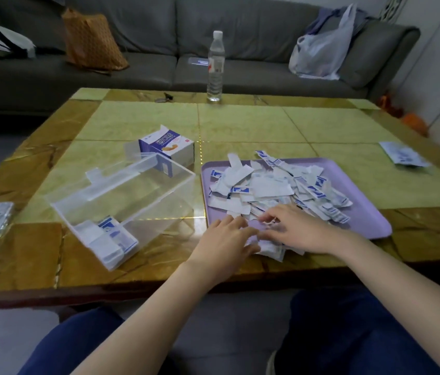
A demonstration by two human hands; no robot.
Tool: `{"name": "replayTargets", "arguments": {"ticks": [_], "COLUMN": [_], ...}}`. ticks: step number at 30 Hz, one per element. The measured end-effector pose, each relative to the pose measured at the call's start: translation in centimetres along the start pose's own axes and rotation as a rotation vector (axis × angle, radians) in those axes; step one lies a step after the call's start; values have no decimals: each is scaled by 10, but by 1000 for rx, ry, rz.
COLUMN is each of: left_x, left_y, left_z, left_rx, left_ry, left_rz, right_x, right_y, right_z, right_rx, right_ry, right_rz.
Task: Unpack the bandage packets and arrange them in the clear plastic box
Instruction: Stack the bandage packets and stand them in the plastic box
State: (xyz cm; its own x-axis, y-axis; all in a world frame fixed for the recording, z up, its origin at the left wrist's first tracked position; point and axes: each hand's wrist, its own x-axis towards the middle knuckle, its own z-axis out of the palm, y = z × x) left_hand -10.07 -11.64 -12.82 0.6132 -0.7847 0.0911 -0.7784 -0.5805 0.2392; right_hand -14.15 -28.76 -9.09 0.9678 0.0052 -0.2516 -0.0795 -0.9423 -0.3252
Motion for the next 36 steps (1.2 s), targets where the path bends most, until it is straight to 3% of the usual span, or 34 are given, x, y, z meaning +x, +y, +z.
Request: {"name": "replayTargets", "arguments": {"ticks": [5, 9, 20, 30, 34, 36], "left_x": [10, 15, 25, 28, 28, 28], "left_y": [7, 11, 11, -6, -10, -12], "left_z": [4, 4, 5, -5, -4, -5], "left_rx": [-5, -69, -379, -432, -369, -312], "left_ry": [-61, -90, -155, 217, 254, 262], "left_rz": [-21, -58, -160, -303, -333, -333], "right_x": [-10, -11, -4, 17, 16, 10], "right_y": [16, 21, 11, -7, 0, 9], "right_z": [2, 7, 3, -2, -9, -12], "right_rx": [-54, 64, 158, 363, 198, 118], "right_ry": [-25, -26, -27, 259, 357, 296], "right_rz": [37, 63, 7, -93, -46, 52]}}
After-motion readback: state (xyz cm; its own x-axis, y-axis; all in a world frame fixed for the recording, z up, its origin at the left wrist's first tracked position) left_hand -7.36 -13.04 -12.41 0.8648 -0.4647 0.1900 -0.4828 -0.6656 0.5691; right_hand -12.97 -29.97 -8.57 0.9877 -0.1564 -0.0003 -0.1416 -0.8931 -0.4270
